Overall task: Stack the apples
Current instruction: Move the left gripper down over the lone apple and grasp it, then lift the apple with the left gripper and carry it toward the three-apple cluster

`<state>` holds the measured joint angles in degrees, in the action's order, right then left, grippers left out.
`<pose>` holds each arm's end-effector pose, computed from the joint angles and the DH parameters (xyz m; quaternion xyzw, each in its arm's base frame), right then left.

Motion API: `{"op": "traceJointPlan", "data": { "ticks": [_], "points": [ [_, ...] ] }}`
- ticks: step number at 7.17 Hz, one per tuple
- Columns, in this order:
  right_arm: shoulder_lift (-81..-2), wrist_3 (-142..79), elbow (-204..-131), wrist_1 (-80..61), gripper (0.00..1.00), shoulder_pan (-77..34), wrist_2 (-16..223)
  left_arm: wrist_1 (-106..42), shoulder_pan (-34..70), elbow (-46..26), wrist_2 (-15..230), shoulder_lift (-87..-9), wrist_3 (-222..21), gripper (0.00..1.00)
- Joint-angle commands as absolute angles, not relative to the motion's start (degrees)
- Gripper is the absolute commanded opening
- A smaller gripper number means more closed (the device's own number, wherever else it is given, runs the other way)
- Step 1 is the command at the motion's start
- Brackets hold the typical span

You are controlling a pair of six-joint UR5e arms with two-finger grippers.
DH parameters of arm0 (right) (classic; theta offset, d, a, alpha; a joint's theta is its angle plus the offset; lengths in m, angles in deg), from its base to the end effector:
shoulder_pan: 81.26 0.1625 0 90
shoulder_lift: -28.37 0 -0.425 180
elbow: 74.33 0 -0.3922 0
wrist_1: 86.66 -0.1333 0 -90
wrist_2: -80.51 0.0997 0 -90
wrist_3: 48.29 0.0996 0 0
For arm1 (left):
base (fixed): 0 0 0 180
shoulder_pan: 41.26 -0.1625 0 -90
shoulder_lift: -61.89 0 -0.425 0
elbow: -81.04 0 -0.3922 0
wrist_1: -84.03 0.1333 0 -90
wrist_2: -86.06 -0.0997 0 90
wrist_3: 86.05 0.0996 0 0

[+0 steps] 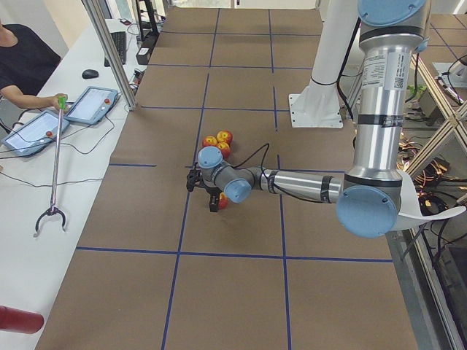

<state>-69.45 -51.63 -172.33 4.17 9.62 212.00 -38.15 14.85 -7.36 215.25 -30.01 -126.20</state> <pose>0.0740 -0.4321 0.6580 0.0077 -0.3542 -0.0181 0.9350 0.2381 -0.4807 0.5968 0.0165 0.4157 0.0443 0.9083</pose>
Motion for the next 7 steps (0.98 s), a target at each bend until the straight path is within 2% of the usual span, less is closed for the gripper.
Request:
{"op": "traceJointPlan", "data": {
  "ticks": [1, 3, 5, 7],
  "points": [
    [-69.45, -51.63, -172.33, 4.13, 1.00, 9.62, 212.00, -37.27, 14.90, -11.55, 215.43, -30.22, -126.47, 0.00],
    [-69.45, -51.63, -172.33, 4.13, 1.00, 9.62, 212.00, -37.08, 14.82, -18.60, 215.43, -32.74, -136.07, 0.00],
    [-69.45, -51.63, -172.33, 4.13, 1.00, 9.62, 212.00, -36.82, 12.90, -18.62, 214.82, -40.90, -147.34, 0.00],
    [-69.45, -51.63, -172.33, 4.13, 1.00, 9.62, 212.09, -34.55, 6.41, -18.97, 209.15, -43.92, -152.57, 0.00]
  ]
}}
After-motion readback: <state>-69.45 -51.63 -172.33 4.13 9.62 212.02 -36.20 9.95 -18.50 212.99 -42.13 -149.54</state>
